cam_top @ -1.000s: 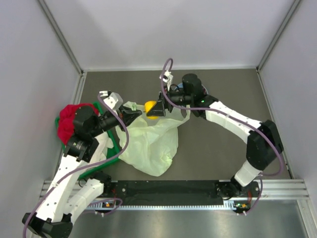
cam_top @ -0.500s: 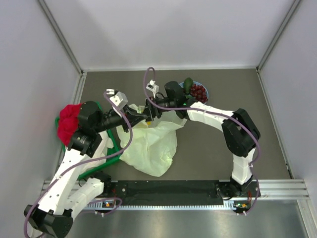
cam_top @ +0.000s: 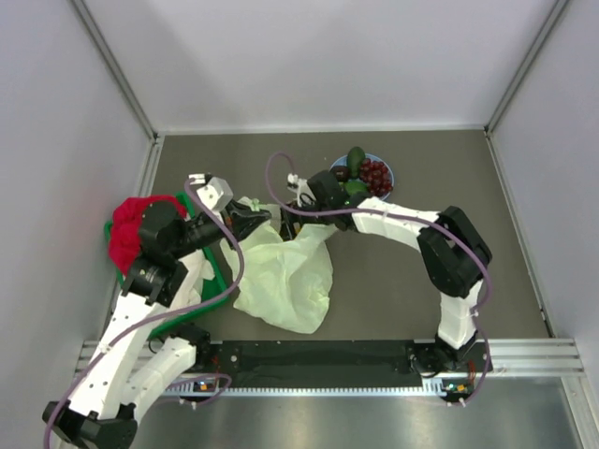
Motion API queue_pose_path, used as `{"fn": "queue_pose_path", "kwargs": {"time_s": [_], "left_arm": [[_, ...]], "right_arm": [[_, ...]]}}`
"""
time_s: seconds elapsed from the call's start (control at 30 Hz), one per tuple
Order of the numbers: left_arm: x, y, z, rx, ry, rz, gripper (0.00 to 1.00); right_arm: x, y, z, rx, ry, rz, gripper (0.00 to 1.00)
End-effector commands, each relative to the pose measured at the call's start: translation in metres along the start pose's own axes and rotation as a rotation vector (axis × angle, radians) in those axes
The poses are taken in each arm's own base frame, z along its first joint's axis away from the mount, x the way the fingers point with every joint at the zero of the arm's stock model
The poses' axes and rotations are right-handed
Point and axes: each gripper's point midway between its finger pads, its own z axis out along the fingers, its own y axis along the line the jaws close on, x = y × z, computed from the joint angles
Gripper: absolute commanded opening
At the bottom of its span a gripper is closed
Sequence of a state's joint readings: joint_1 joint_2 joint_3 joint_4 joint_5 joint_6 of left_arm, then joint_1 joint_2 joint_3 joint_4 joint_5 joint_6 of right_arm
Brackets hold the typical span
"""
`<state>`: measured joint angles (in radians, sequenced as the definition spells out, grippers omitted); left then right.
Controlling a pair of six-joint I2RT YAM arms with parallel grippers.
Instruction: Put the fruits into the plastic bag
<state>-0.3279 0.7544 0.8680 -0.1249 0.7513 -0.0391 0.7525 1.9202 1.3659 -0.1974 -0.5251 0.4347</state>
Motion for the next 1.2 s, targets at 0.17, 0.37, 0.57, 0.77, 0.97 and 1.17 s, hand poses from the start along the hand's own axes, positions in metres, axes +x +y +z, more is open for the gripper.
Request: {"fn": "queue_pose_path", "kwargs": {"time_s": [0.17, 0.37, 0.57, 0.77, 0.97, 1.17], "left_arm": [[-0.029, 0.048, -0.024, -0.337, -0.117, 0.142, 0.0], [-0.05, 0.061, -0.043, -0.472, -0.22, 0.193, 0.0], [-0.072, 0.065, -0.063, -0.569, -0.306, 0.226, 0.0], [-0.078, 0.065, -0.082, -0.645, -0.343, 0.266, 0.0], [-0.054, 0.055, -0.068, -0.549, -0.278, 0.226, 0.0], [-0.005, 0.051, -0.055, -0.48, -0.132, 0.111, 0.0]], "right_arm": [[0.07, -0.004, -0.055, 0.163, 0.088, -0.027, 0.48], [0.082, -0.048, -0.085, 0.432, 0.07, -0.057, 0.49], [0.037, -0.095, -0.131, 0.775, -0.048, -0.106, 0.49], [-0.011, -0.101, -0.194, 0.872, -0.241, -0.074, 0.49], [-0.024, -0.068, -0.21, 0.752, -0.363, -0.063, 0.49], [0.02, -0.067, -0.169, 0.615, -0.302, -0.003, 0.48]]}}
